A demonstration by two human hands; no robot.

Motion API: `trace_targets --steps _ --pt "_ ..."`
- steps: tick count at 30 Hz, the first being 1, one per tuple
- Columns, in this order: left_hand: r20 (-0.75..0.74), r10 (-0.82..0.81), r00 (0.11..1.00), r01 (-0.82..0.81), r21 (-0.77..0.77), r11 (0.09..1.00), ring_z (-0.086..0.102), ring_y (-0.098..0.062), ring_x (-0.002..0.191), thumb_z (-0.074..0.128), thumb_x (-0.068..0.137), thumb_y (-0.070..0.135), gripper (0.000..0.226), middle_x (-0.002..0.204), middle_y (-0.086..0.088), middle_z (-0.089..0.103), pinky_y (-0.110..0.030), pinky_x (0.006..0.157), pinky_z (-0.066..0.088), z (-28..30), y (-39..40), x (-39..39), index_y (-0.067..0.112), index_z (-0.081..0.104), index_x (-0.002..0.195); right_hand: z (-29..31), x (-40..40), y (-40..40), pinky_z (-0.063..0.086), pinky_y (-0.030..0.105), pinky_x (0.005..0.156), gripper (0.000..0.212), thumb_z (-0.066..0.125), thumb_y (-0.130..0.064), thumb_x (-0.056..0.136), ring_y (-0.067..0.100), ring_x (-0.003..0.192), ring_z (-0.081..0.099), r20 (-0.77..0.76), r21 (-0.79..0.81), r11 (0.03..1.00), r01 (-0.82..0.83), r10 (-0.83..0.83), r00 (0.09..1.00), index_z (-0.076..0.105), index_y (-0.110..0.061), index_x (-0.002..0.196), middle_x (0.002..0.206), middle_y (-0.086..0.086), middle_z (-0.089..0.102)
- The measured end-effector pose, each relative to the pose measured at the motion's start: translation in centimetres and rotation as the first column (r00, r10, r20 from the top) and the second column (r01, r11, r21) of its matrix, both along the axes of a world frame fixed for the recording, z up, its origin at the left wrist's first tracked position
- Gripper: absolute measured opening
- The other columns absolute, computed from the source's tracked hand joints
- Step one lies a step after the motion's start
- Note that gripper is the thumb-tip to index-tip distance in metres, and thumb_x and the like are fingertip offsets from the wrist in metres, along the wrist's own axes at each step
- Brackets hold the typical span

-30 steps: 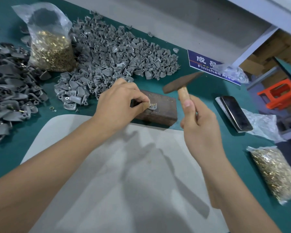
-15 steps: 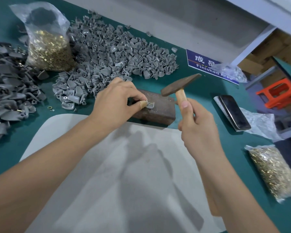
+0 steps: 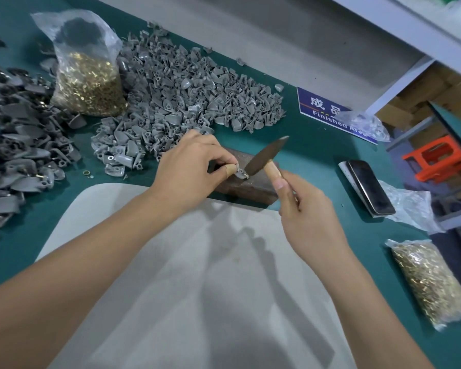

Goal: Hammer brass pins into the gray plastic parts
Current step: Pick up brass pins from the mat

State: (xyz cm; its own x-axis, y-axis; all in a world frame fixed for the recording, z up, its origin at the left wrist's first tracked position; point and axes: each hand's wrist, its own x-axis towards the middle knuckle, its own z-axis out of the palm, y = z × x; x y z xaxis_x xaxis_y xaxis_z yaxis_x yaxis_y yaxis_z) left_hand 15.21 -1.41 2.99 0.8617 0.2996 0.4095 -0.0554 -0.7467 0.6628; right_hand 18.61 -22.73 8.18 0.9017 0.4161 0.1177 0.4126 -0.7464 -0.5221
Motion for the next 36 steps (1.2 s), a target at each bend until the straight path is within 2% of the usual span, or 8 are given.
trace_targets --steps 7,13,18,21,24,27,31,36 --pt "-0.018 0.004 1.000 -0.004 0.014 1.000 0.043 -0.008 0.094 0.071 0.092 0.043 0.007 0.088 0.016 0.061 -0.030 0.067 0.040 0.1 0.0 0.0 0.039 0.077 0.093 1.2 0.6 -0.5 0.037 0.035 0.059 0.027 0.041 -0.039 0.109 0.019 0.065 0.048 0.065 0.163 0.986 0.036 -0.047 0.997 0.066 -0.035 0.118 0.066 -0.011 0.049" --pt "-0.025 -0.028 0.999 0.027 -0.029 0.999 0.046 -0.008 0.098 0.069 0.094 0.035 0.004 0.093 0.014 0.061 -0.033 0.078 0.045 0.1 -0.1 -0.3 0.034 0.072 0.096 -0.5 -1.0 -2.4 0.041 0.035 0.064 0.023 0.040 -0.055 0.103 0.014 0.075 0.057 0.138 -0.103 0.983 0.154 -0.139 0.981 0.051 -0.054 0.123 0.074 -0.019 0.060" --pt "0.014 -0.058 0.998 0.058 -0.030 0.998 0.046 -0.010 0.098 0.070 0.093 0.031 0.004 0.091 0.013 0.059 -0.032 0.083 0.043 0.1 -0.4 -0.5 0.028 0.072 0.092 -3.5 -4.6 -7.0 0.037 0.023 0.064 0.020 0.056 -0.053 0.097 -0.008 0.085 0.056 0.186 -0.082 0.975 0.207 -0.189 0.964 0.051 -0.055 0.115 0.098 -0.036 0.060" --pt "0.015 -0.070 0.997 0.070 -0.012 0.997 0.045 -0.010 0.099 0.068 0.095 0.030 0.006 0.093 0.011 0.059 -0.031 0.086 0.043 0.2 -0.4 -0.6 0.025 0.072 0.095 -4.8 -6.3 -9.3 0.040 0.028 0.063 0.018 0.052 -0.055 0.099 0.004 0.082 0.054 0.196 -0.046 0.961 0.273 -0.259 0.946 0.055 -0.054 0.117 0.100 -0.025 0.061" --pt "0.033 -0.090 0.995 0.089 0.016 0.996 0.045 -0.011 0.100 0.068 0.094 0.030 0.006 0.094 0.010 0.059 -0.030 0.086 0.042 0.3 -0.7 -0.7 0.025 0.072 0.095 -5.5 -7.4 -11.0 0.036 0.025 0.061 0.023 0.052 -0.055 0.097 -0.005 0.082 0.049 0.223 -0.045 0.944 0.327 -0.309 0.925 0.061 -0.048 0.117 0.101 -0.022 0.056" --pt "0.076 -0.118 0.990 0.118 0.003 0.993 0.047 -0.014 0.100 0.069 0.094 0.027 0.006 0.092 0.008 0.060 -0.027 0.085 0.039 0.2 -1.4 -0.8 0.022 0.072 0.094 -5.8 -8.0 -11.6 0.039 0.032 0.062 0.022 0.058 -0.050 0.097 0.003 0.088 0.048 0.237 -0.101 0.950 0.294 -0.264 0.935 0.067 -0.043 0.116 0.104 -0.017 0.055" --pt "0.075 -0.142 0.987 0.138 0.059 0.989 0.048 -0.016 0.100 0.068 0.094 0.027 0.007 0.095 0.004 0.062 -0.029 0.087 0.038 -0.4 -1.8 -0.7 0.021 0.071 0.094 -6.3 -8.2 -10.8 0.036 0.043 0.088 0.026 0.059 -0.041 0.096 0.026 0.099 0.052 0.368 -0.253 0.933 0.257 -0.153 0.917 0.073 -0.031 0.116 0.104 -0.007 0.062" --pt "0.093 -0.150 0.984 0.144 0.070 0.987 0.047 -0.014 0.098 0.067 0.094 0.029 0.007 0.095 0.005 0.062 -0.026 0.085 0.036 -1.1 -1.6 -0.2 0.023 0.071 0.095 -6.8 -8.6 -7.4 0.038 0.042 0.094 0.027 0.062 -0.033 0.095 0.026 0.105 0.054 0.369 0.065 0.985 0.157 -0.170 0.914 0.072 -0.021 0.118 0.113 0.000 0.060"
